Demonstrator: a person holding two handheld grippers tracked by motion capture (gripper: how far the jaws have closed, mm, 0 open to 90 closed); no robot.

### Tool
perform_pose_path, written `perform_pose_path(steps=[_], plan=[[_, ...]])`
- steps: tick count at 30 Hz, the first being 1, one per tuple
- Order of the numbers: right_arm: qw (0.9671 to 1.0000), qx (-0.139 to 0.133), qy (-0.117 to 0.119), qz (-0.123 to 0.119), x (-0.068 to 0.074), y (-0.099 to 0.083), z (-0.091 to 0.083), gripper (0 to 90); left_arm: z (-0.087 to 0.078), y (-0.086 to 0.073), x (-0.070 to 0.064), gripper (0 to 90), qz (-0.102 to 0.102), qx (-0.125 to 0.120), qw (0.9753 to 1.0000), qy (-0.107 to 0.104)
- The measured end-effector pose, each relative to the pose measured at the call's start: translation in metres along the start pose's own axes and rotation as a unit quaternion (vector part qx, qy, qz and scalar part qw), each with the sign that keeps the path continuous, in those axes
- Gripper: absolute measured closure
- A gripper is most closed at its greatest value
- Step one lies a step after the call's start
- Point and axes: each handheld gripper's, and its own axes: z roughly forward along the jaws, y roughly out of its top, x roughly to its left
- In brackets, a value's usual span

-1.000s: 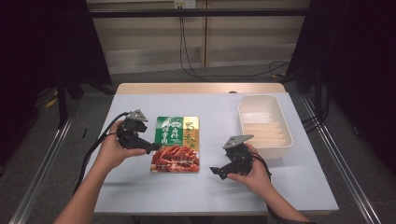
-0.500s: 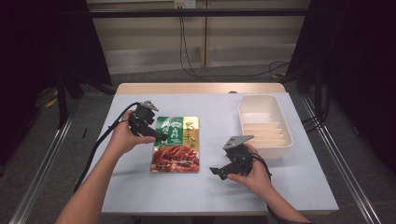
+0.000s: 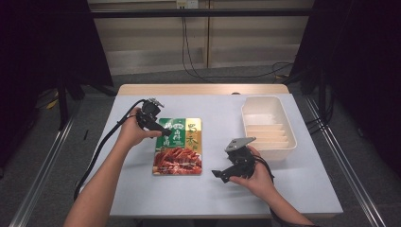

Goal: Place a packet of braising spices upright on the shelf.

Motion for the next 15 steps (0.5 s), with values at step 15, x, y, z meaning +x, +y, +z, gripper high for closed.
perform_pose_path(steps=[15], plan=[[1.0,-0.001,0.002,-0.005,0.001,0.001,0.001,3.6,0.033,0.0,0.016,6.7,-0.053,0.003,0.9986,-0.001]])
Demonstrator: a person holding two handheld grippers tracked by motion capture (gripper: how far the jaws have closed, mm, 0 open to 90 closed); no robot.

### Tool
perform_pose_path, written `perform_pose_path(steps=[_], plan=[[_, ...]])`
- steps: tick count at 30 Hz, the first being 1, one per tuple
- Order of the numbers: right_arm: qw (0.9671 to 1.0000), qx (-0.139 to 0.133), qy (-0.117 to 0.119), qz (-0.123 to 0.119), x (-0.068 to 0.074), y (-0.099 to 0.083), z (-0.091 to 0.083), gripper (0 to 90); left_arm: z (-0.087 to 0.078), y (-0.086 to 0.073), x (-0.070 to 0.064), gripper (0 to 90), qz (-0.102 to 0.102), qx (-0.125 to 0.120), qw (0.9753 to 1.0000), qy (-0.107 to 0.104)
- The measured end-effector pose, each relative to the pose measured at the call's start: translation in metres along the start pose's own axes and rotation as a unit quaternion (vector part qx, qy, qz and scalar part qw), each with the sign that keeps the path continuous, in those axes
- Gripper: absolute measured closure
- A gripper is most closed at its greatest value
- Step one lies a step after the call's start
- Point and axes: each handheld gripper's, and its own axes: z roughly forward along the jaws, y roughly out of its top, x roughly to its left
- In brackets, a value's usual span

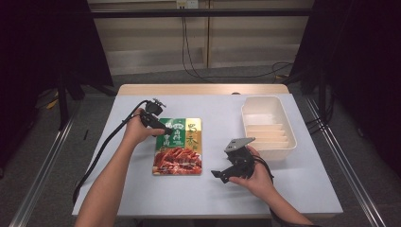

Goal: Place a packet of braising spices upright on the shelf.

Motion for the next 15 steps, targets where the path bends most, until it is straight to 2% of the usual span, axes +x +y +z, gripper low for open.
perform_pose_path(steps=[1,2,3,4,7,8,11,12,13,15], plan=[[1.0,0.0,-0.001,0.0,0.0,0.0001,0.0,3.6,0.0,0.0,0.0,6.7,0.0,0.0,1.0,0.0],[1.0,-0.001,0.0,-0.001,0.0,0.0001,0.0,3.6,-0.0004,0.0011,0.0042,6.8,0.017,0.007,0.9998,-0.004],[1.0,-0.001,0.001,-0.001,-0.0001,0.0001,-0.0001,3.7,0.0001,0.0013,0.0046,7.2,0.012,0.002,0.9999,-0.008],[1.0,-0.001,0.0,-0.002,0.0,0.0002,-0.0001,3.8,0.0012,0.0014,0.0029,7.6,-0.004,-0.007,0.9999,-0.015],[1.0,-0.001,0.0,-0.002,-0.0002,0.0001,-0.0001,3.8,0.002,0.0018,0.0028,9.5,-0.002,-0.006,0.9999,-0.014],[1.0,-0.002,0.0,-0.002,-0.0004,0.0001,-0.0001,3.8,0.0022,0.0015,0.0034,10.4,-0.006,-0.005,0.9997,-0.023],[1.0,-0.003,0.001,-0.002,-0.0005,0.0002,0.0,3.8,0.0011,0.0015,0.0033,13.8,0.0,-0.003,0.9996,-0.029],[1.0,-0.002,0.001,-0.002,-0.0002,0.0002,0.0001,3.8,0.0008,0.0013,0.0024,15.4,-0.004,-0.01,0.9994,-0.033],[1.0,-0.001,0.001,-0.002,0.0,0.0003,0.0001,3.8,-0.0017,0.0019,0.0042,16.5,0.011,0.0,0.9992,-0.039],[1.0,-0.001,0.001,-0.001,0.0003,0.0003,0.0003,3.9,-0.003,0.0022,0.004,19.7,0.016,-0.002,0.9989,-0.043]])
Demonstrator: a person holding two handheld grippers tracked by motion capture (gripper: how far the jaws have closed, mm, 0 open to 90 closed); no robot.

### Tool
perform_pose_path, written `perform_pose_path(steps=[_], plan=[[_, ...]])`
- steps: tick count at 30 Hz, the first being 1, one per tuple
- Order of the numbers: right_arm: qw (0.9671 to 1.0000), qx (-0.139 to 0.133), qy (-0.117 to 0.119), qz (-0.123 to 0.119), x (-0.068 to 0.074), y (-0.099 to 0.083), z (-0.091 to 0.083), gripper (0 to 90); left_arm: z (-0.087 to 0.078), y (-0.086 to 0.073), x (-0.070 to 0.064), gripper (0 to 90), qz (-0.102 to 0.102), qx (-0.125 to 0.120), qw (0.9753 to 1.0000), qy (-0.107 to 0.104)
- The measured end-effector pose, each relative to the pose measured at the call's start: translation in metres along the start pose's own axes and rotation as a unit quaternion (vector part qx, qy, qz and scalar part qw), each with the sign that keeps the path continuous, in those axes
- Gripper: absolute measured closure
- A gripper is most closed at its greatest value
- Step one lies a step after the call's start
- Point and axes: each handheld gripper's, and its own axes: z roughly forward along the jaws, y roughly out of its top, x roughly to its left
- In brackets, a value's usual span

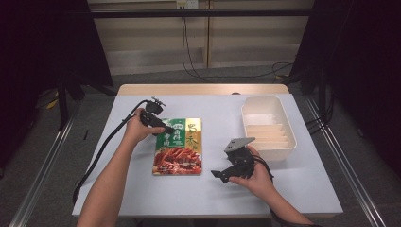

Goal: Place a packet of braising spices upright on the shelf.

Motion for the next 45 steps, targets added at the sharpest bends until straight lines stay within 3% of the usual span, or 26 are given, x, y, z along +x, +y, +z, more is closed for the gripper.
perform_pose_path(steps=[9,16,20,21,22,23,25,28,33,38,39,42,45], plan=[[1.0,0.002,0.004,-0.001,-0.001,0.0,0.001,4.0,-0.007,0.0,-0.006,38.5,0.035,-0.004,0.9992,-0.018],[1.0,0.004,0.005,-0.006,-0.001,0.0,0.002,4.0,-0.011,0.0,-0.005,43.1,0.036,-0.002,0.9992,-0.014],[1.0,0.005,0.002,-0.004,0.001,-0.001,0.003,4.0,-0.012,0.0,-0.003,33.8,0.017,0.0,0.9998,0.006],[1.0,0.006,0.003,-0.006,0.001,-0.001,0.004,4.0,-0.012,0.0,-0.001,32.0,-0.005,-0.009,0.9998,0.02],[1.0,0.006,0.003,-0.006,0.001,-0.001,0.004,4.0,-0.012,0.0,-0.001,30.0,-0.005,-0.009,0.9998,0.02],[1.0,0.007,0.0,-0.007,0.001,-0.001,0.004,4.0,-0.01,0.0,0.001,26.7,-0.027,-0.017,0.999,0.03],[1.0,0.005,0.002,-0.006,0.002,0.0,0.004,4.0,-0.01,0.001,0.006,22.7,-0.031,-0.004,0.9989,0.037],[1.0,0.005,0.003,-0.006,0.001,0.0,0.003,4.0,-0.008,0.001,0.01,18.1,-0.036,-0.005,0.9984,0.044],[0.9999,0.005,0.005,-0.007,0.001,-0.001,0.004,4.1,0.005,0.002,0.013,18.1,-0.044,-0.002,0.9986,0.029],[0.9999,0.006,0.004,-0.008,0.001,-0.001,0.004,4.2,0.006,0.002,0.013,21.4,-0.035,-0.005,0.999,0.025],[0.9999,0.007,0.008,-0.009,0.001,-0.001,0.004,4.2,0.005,0.002,0.01,22.2,-0.055,-0.016,0.998,0.026],[0.9999,0.007,0.01,-0.008,0.001,-0.001,0.005,4.3,0.0,0.002,0.012,29.0,-0.038,-0.005,0.999,0.025],[0.9999,0.007,0.008,-0.009,0.001,-0.001,0.005,4.3,-0.01,0.002,0.009,37.9,-0.027,-0.023,0.9993,0.01]])
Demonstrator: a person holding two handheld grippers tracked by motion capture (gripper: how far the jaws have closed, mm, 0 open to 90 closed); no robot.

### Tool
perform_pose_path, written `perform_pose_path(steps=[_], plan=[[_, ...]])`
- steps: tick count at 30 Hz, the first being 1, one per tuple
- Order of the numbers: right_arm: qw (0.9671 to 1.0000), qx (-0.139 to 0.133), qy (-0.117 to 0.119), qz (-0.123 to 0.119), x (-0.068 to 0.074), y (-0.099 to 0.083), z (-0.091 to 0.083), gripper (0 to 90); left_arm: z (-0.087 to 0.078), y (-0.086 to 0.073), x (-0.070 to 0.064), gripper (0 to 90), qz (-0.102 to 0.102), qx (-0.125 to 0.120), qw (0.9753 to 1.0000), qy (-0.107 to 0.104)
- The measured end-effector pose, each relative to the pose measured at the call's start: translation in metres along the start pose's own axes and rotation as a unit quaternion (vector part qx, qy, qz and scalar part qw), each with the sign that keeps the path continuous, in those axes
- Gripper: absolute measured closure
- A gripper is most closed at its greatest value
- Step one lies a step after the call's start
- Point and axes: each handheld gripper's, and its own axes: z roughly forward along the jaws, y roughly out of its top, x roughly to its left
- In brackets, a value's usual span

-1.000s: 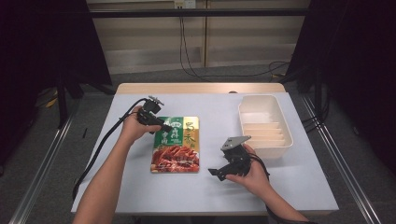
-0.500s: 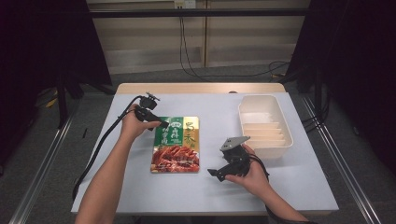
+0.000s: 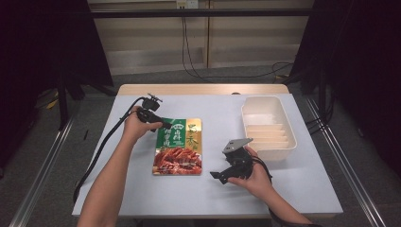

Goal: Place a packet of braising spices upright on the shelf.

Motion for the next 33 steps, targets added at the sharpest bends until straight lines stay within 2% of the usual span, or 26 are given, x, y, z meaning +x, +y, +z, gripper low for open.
perform_pose_path(steps=[1,2,3,4,5,6,7,8,9,12,14,15,17,18,19,20,21,22,23,24,25,26,28,31,32,33], plan=[[1.0,-0.001,0.001,0.001,0.0,0.0,0.0,4.3,-0.003,0.001,0.0,40.7,0.012,0.009,0.9999,0.0],[1.0,-0.001,0.002,0.0,0.0,0.0,0.0,4.3,-0.004,0.0,-0.002,42.6,0.01,-0.002,0.9999,-0.002],[1.0,-0.002,0.001,-0.001,0.0,0.0,0.001,4.3,-0.006,0.0,-0.002,46.2,0.022,0.01,0.9997,-0.001],[1.0,-0.002,0.0,-0.001,0.001,0.0,0.001,4.4,-0.007,0.0,-0.003,48.9,0.023,0.007,0.9997,0.001],[1.0,-0.001,0.0,0.0,0.001,0.0,0.001,4.4,-0.01,0.0,-0.002,52.8,0.034,0.014,0.9993,0.004],[1.0,-0.001,0.0,0.0,0.001,0.0,0.001,4.4,-0.01,0.0,-0.002,56.8,0.034,0.014,0.9993,0.004],[1.0,0.001,0.003,-0.001,0.0,0.0,0.001,4.4,-0.011,-0.001,-0.003,56.8,0.029,0.009,0.9995,0.004],[1.0,0.001,0.003,-0.001,0.0,0.0,0.001,4.4,-0.014,-0.001,-0.003,62.3,0.036,0.011,0.9993,0.003],[1.0,0.001,0.002,0.001,0.001,0.0,0.002,4.4,-0.017,-0.001,-0.002,71.9,0.053,0.017,0.9984,0.003],[1.0,0.001,0.002,0.0,0.0,0.0,0.002,4.4,-0.02,-0.001,-0.004,83.0,0.06,0.019,0.998,-0.003],[1.0,0.002,0.003,0.001,0.0,0.001,0.002,4.4,-0.022,-0.001,-0.005,87.0,0.064,0.018,0.9978,0.001],[1.0,0.002,0.003,0.001,0.0,0.001,0.002,4.4,-0.022,-0.001,-0.005,88.2,0.064,0.018,0.9978,0.001],[1.0,0.002,0.0,0.001,0.0,0.0,0.003,4.4,-0.027,-0.001,-0.008,90.0,0.082,0.026,0.9963,0.003],[1.0,0.002,0.002,0.004,0.0,0.0,0.003,4.4,-0.027,-0.001,-0.012,90.0,0.069,0.019,0.9974,0.008],[1.0,0.003,0.002,0.001,0.0,0.0,0.003,4.4,-0.027,-0.001,-0.012,90.0,0.069,0.019,0.9974,0.008],[1.0,0.003,0.0,0.001,0.0,0.0,0.004,4.4,-0.032,0.002,-0.01,90.0,0.106,0.051,0.993,0.011],[1.0,0.004,0.0,0.002,0.0,0.001,0.004,4.4,-0.034,0.002,-0.011,90.0,0.107,0.05,0.9929,0.009],[1.0,0.003,0.001,0.002,0.0,0.001,0.004,4.4,-0.032,0.001,-0.016,90.0,0.078,0.023,0.9966,0.008],[1.0,0.003,0.001,0.002,0.0,0.001,0.004,4.4,-0.032,0.001,-0.016,90.0,0.078,0.023,0.9966,0.008],[1.0,0.004,0.003,0.001,0.0,0.001,0.005,4.4,-0.034,0.001,-0.013,90.0,0.098,0.035,0.9945,0.007],[1.0,0.004,0.003,0.001,0.0,0.001,0.005,4.4,-0.034,0.001,-0.013,90.0,0.098,0.035,0.9945,0.007],[1.0,0.007,0.003,0.003,0.0,0.001,0.005,4.4,-0.033,0.001,-0.011,90.0,0.111,0.051,0.9925,0.004],[1.0,0.007,-0.001,0.003,0.001,0.0,0.006,4.4,-0.027,0.0,-0.011,87.8,0.1,0.049,0.9938,0.003],[1.0,0.007,0.001,-0.001,0.0,0.0,0.006,4.4,-0.024,0.001,-0.007,83.7,0.104,0.056,0.9929,0.006],[1.0,0.008,0.003,-0.004,0.001,0.0,0.006,4.4,-0.02,0.002,-0.003,81.8,0.095,0.052,0.9941,0.005],[1.0,0.008,0.004,-0.001,0.002,0.0,0.006,4.4,-0.016,0.001,-0.004,79.2,0.074,0.035,0.9966,0.007]])
